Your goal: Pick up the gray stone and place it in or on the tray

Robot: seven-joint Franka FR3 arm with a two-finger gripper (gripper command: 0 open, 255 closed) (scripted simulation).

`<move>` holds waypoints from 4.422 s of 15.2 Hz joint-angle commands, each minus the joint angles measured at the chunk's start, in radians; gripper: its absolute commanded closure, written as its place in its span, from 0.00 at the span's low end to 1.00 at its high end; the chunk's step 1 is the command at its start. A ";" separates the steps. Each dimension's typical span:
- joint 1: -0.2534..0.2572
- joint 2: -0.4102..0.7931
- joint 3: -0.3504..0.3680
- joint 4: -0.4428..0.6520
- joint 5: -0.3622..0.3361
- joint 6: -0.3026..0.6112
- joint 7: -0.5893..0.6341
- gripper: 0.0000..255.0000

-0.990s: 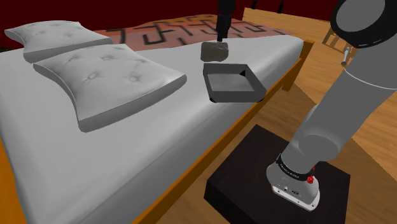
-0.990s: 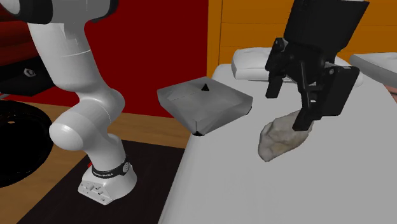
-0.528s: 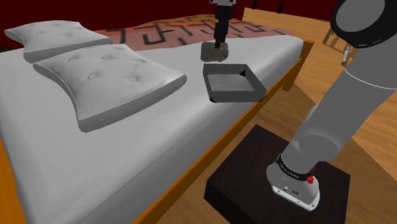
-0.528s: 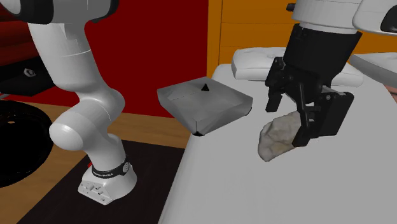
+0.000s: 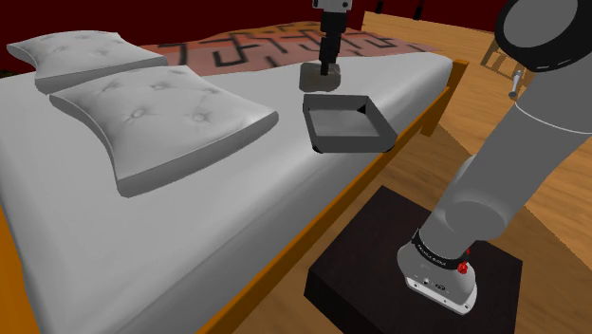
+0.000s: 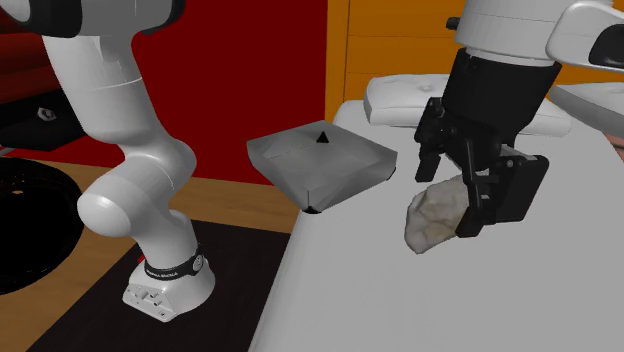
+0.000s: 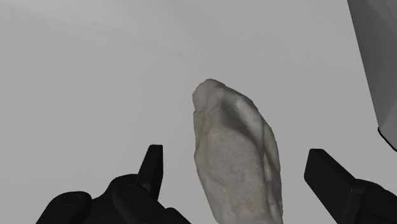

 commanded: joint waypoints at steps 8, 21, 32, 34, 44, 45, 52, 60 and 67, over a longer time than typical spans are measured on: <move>0.000 0.000 0.000 0.000 0.000 0.000 0.000 1.00; -0.004 0.044 -0.004 0.203 0.011 -0.160 -0.003 1.00; -0.017 0.135 -0.015 0.473 0.036 -0.344 -0.013 1.00; -0.005 0.097 -0.007 0.441 0.027 -0.347 0.004 1.00; 0.073 -0.267 0.113 0.073 -0.016 -0.329 0.197 1.00; 0.078 -0.297 0.127 0.047 -0.014 -0.333 0.217 1.00; 0.102 -0.471 0.219 -0.080 0.022 -0.375 0.342 1.00; 0.099 -0.531 0.221 -0.246 0.020 -0.270 0.337 1.00; 0.098 -0.574 0.222 -0.376 0.019 -0.182 0.333 1.00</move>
